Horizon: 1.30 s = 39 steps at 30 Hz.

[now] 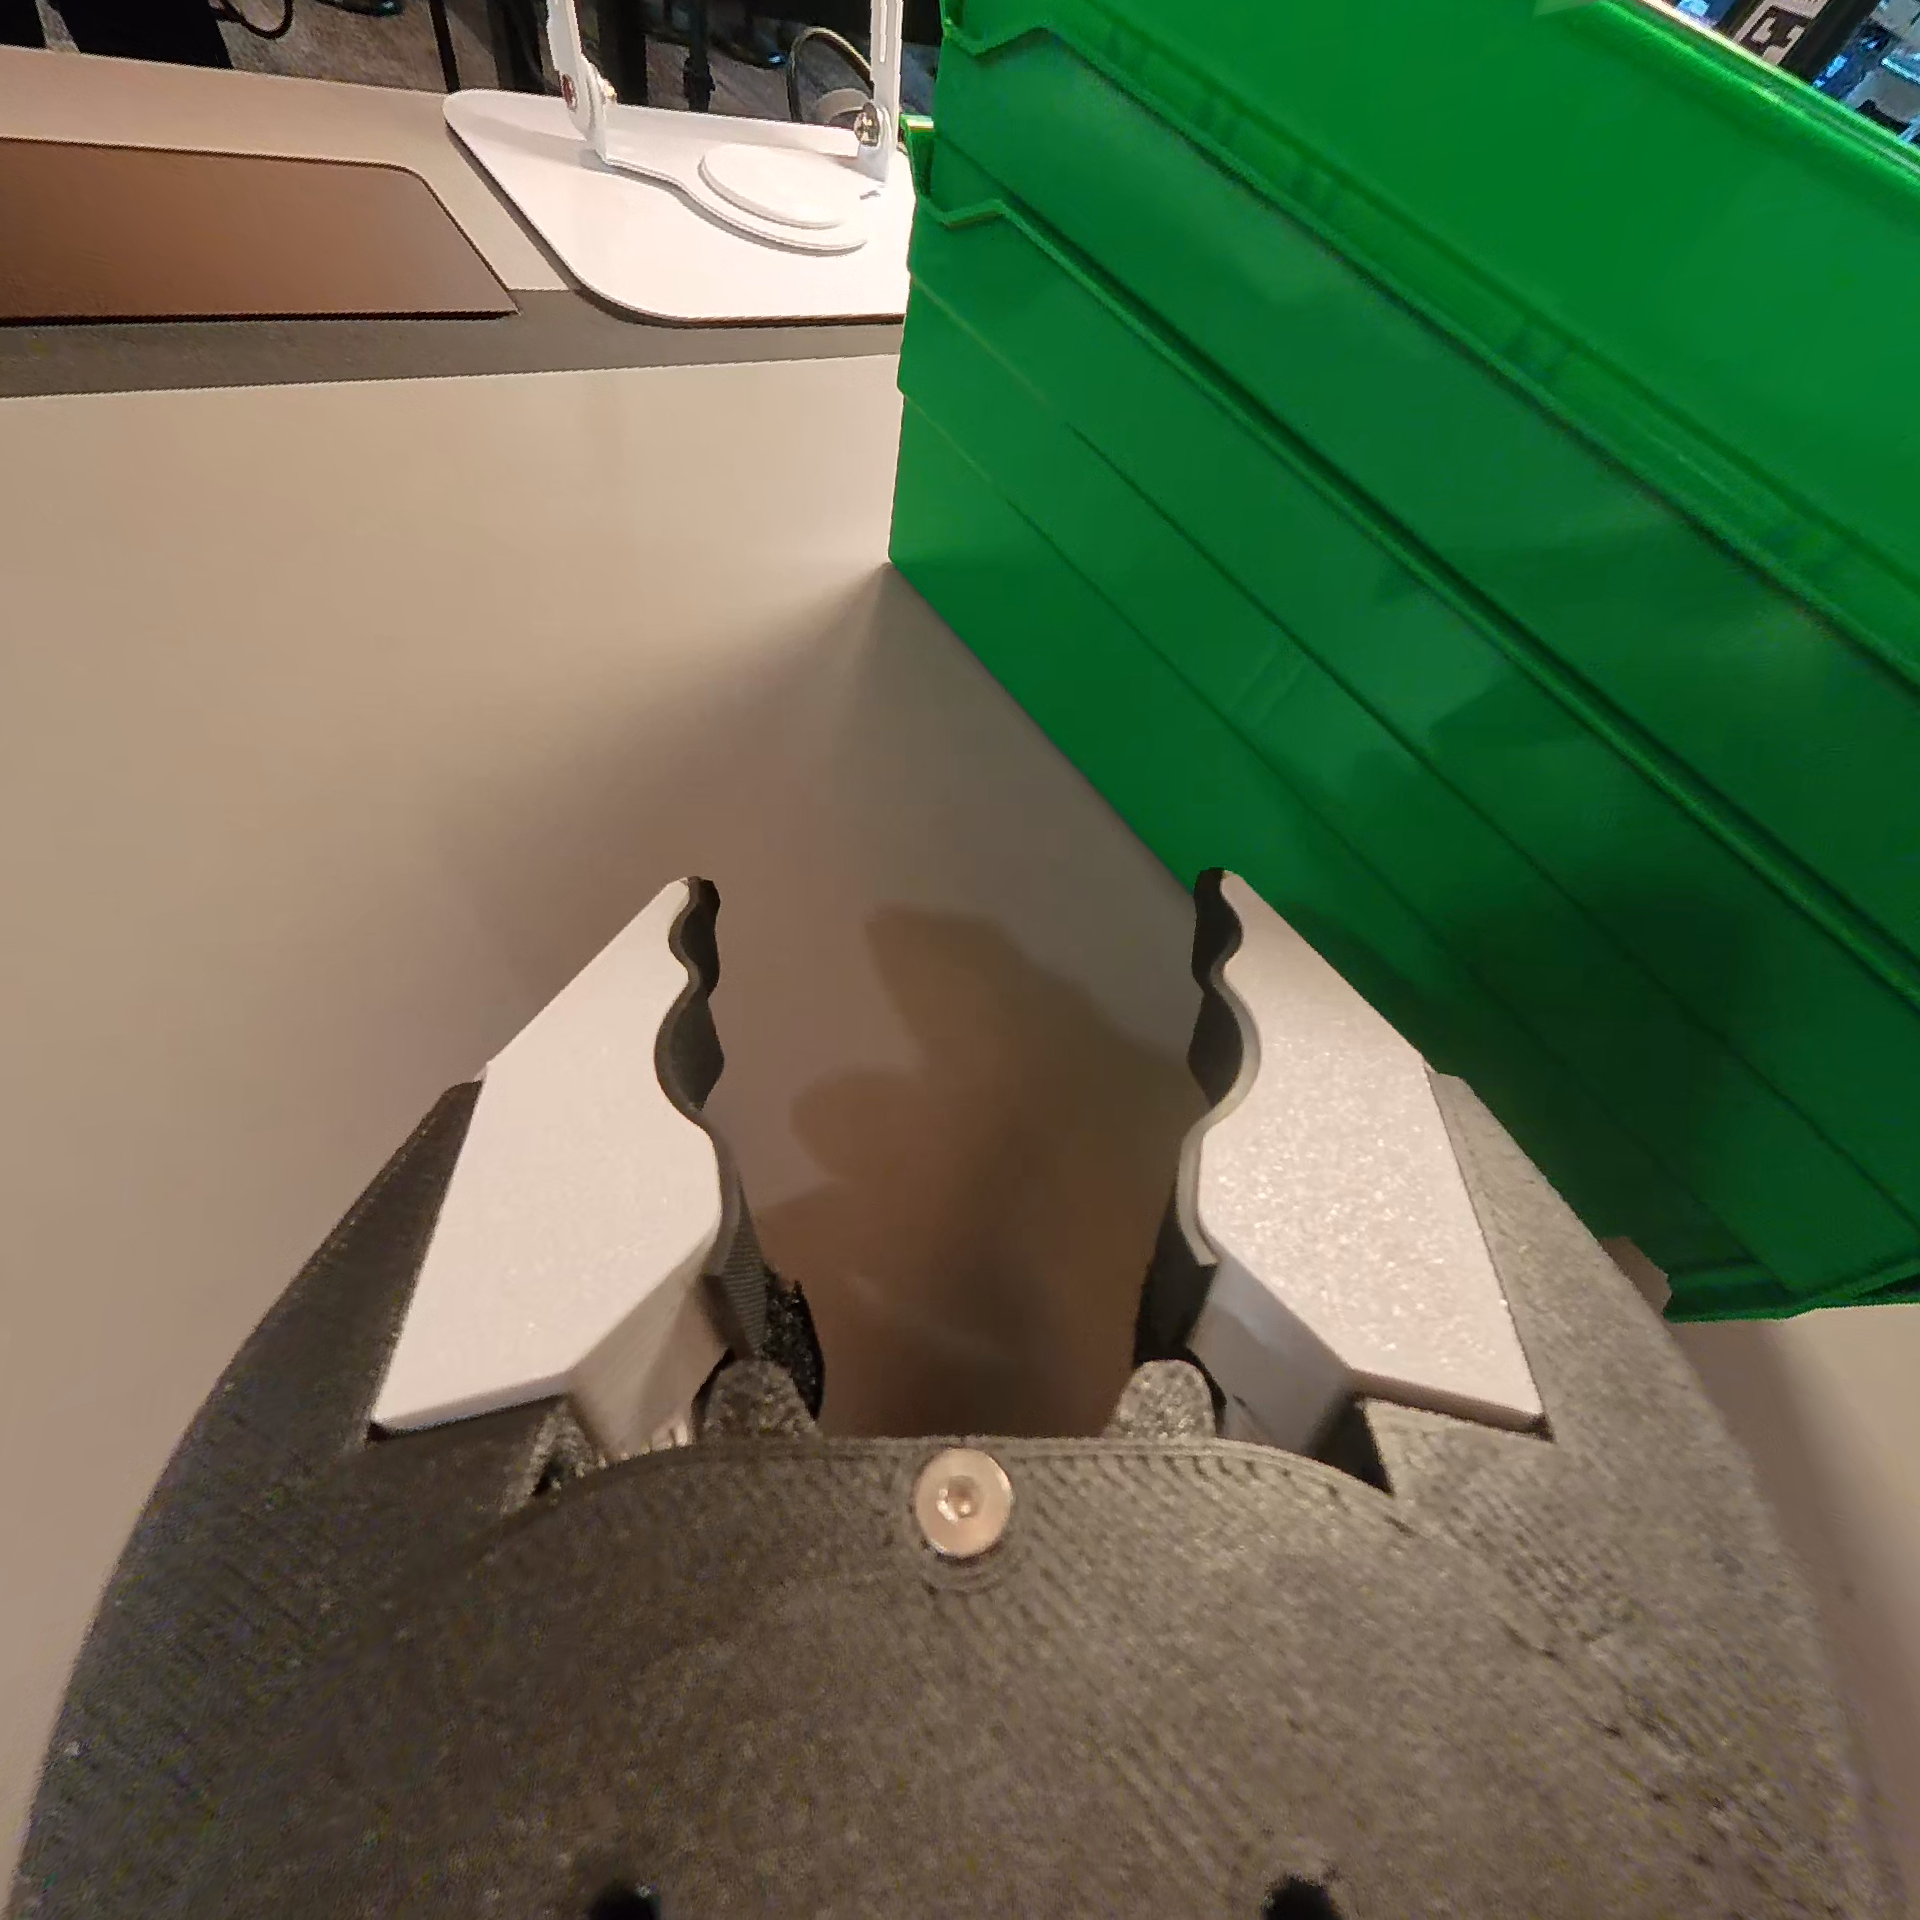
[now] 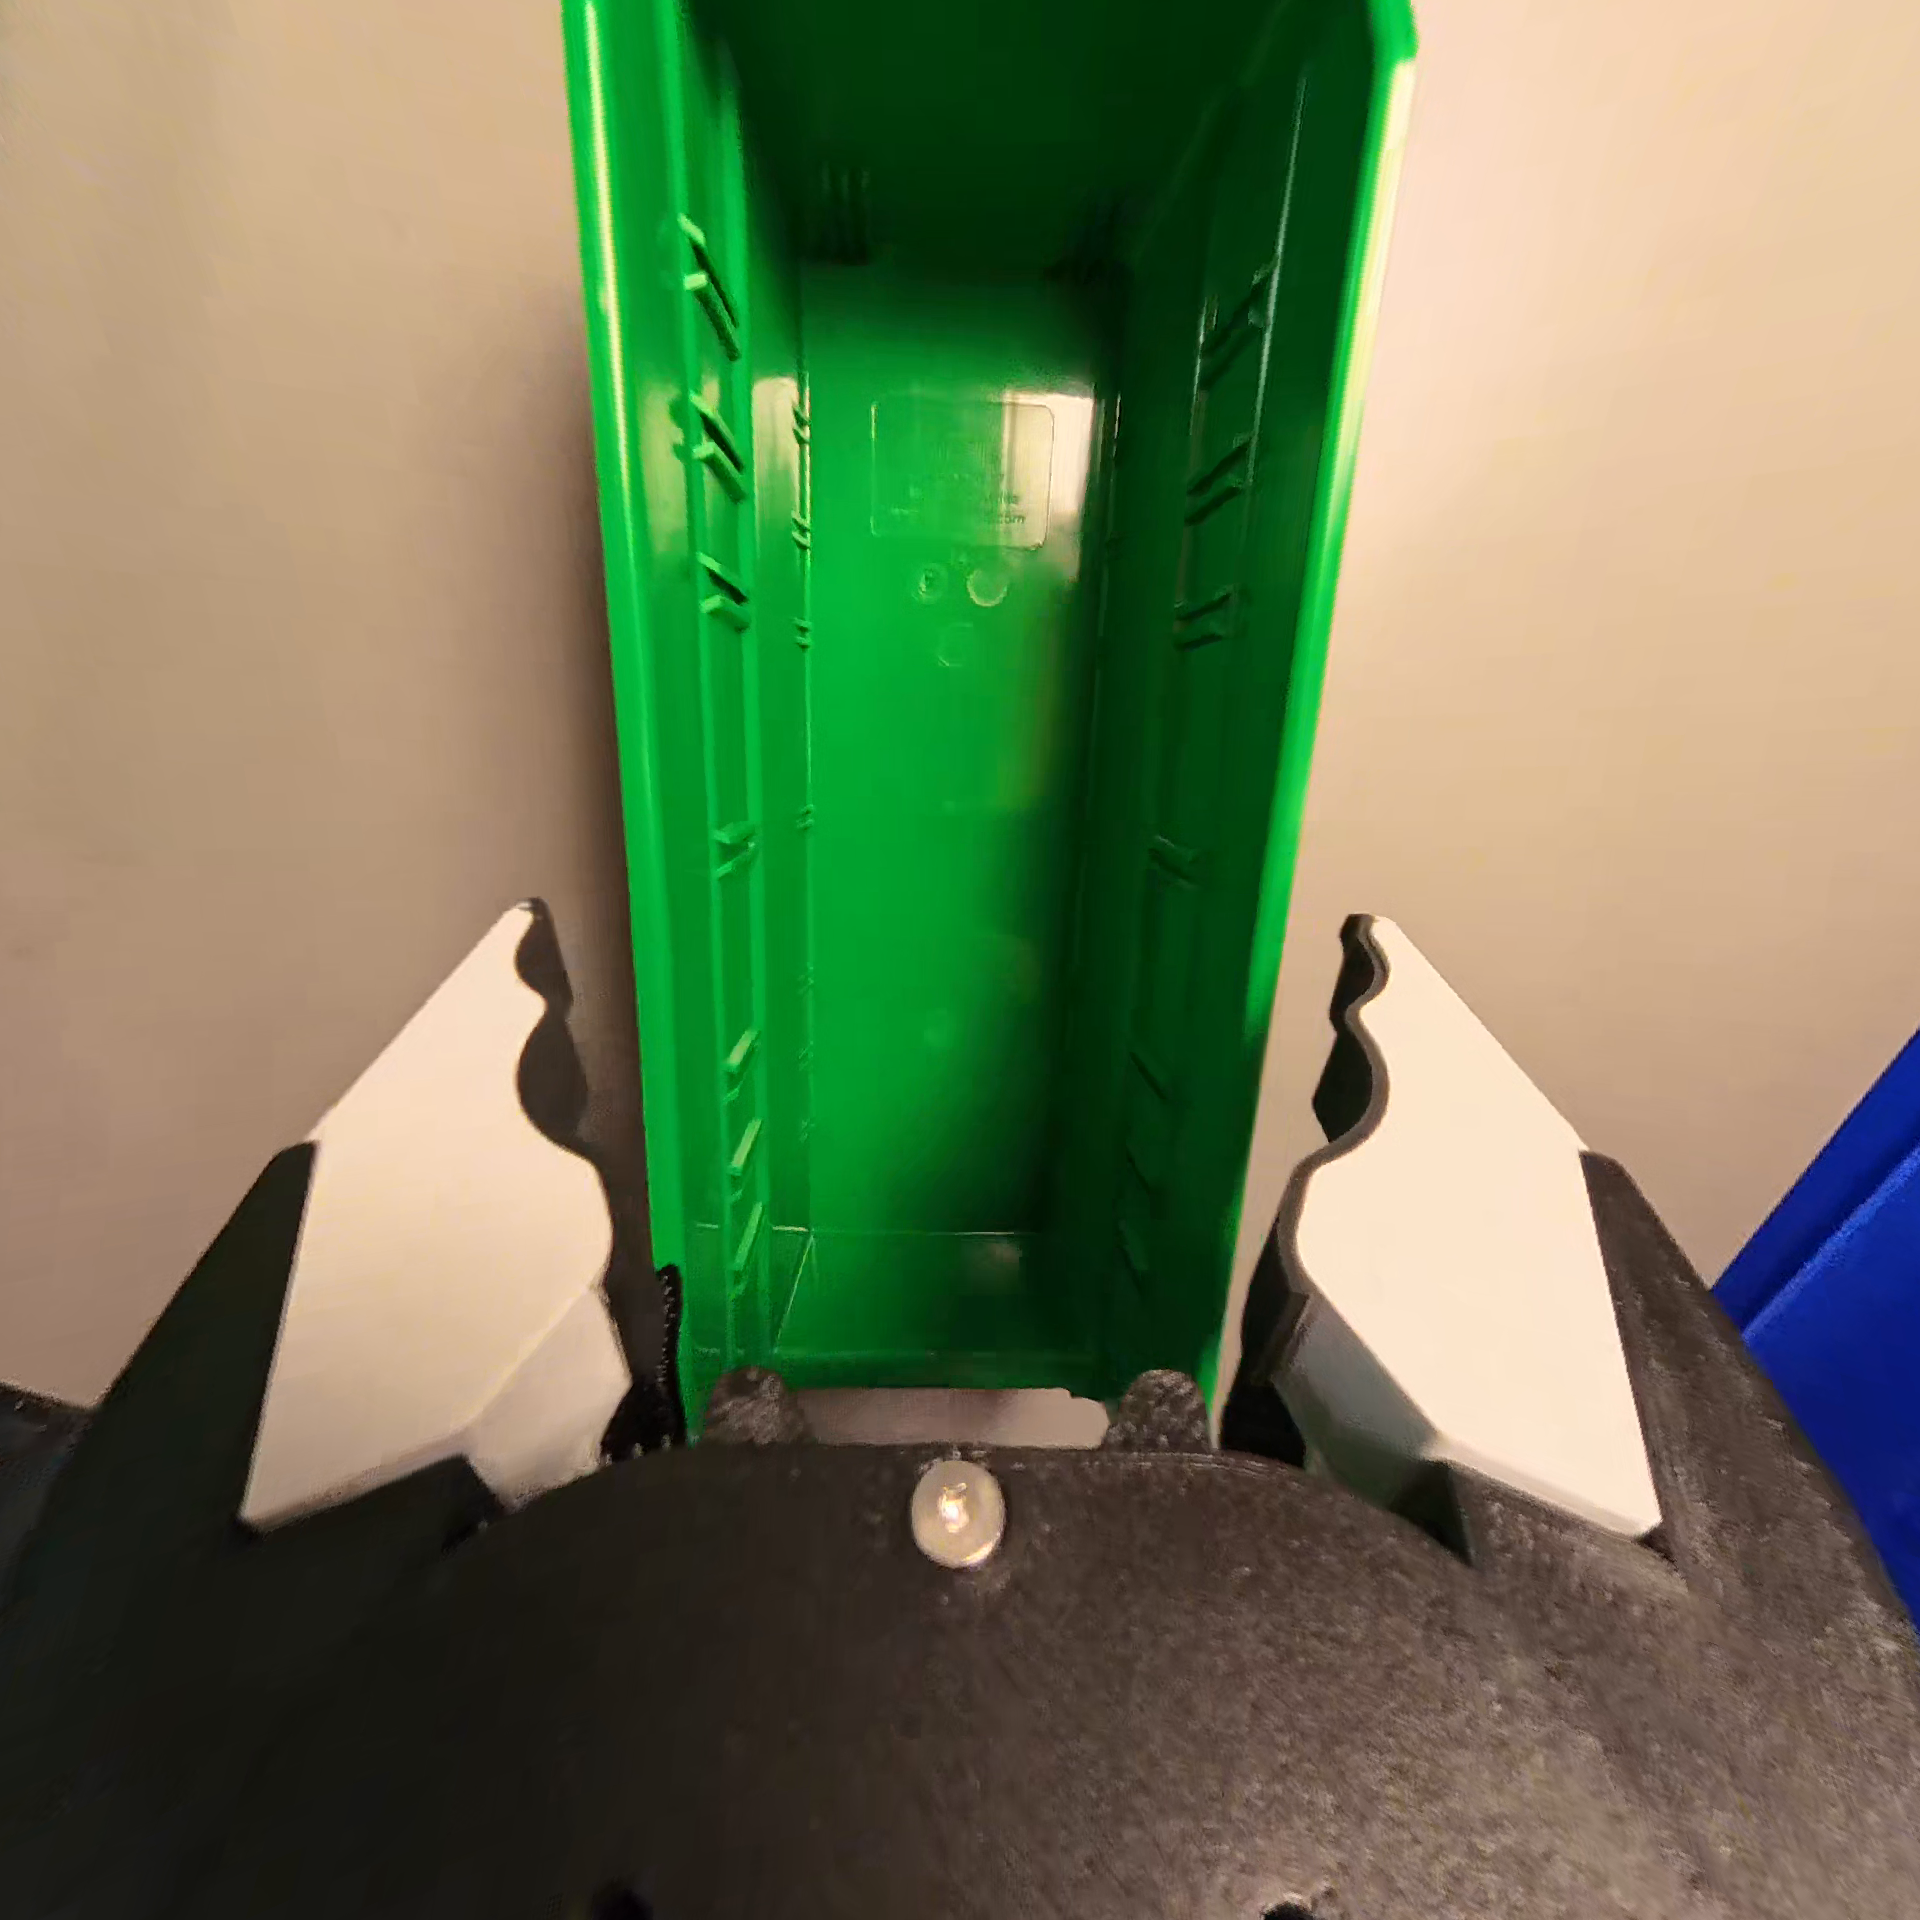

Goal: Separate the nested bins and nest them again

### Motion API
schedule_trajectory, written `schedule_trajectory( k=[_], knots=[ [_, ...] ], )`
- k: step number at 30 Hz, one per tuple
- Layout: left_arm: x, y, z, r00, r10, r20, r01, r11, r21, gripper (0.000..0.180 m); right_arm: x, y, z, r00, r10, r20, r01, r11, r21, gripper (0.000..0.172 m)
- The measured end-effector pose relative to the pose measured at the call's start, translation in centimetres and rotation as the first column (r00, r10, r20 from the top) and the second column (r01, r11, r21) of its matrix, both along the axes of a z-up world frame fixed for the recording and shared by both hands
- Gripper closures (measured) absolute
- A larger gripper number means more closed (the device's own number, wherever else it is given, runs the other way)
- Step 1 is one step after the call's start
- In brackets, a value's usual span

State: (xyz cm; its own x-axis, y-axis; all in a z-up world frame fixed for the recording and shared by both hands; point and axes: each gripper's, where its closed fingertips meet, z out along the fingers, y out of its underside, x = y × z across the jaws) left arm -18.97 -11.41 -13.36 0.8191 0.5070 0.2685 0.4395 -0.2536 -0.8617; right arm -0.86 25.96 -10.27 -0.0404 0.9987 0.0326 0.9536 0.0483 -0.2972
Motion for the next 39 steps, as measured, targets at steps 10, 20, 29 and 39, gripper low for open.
schedule_trajectory(
  k=[10, 20, 29, 39],
  knots=[
    [-0.1, 0.0, 0.0, 1.0, 0.002, 0.011, -0.002, 1.0, 0.005, 0.089, 0.0, -1.0, -1.4, 0.995, 0.055, 0.08, -0.045, 0.991, -0.13, 0.058],
    [-0.1, -0.1, -0.1, 1.0, 0.002, 0.021, -0.002, 1.0, 0.011, 0.089, -5.2, -8.1, 9.4, 0.982, 0.041, -0.183, -0.091, 0.957, -0.275, 0.067],
    [-0.2, -0.1, -0.2, 1.0, 0.004, 0.022, -0.004, 1.0, 0.003, 0.089, -9.0, -21.0, 20.0, 0.914, 0.01, -0.406, -0.218, 0.856, -0.47, 0.066],
    [-0.2, -0.2, -0.1, 1.0, 0.006, 0.026, -0.006, 1.0, 0.015, 0.089, -10.4, -28.7, 16.8, 0.929, -0.057, -0.366, -0.142, 0.857, -0.496, 0.065]
  ],
)
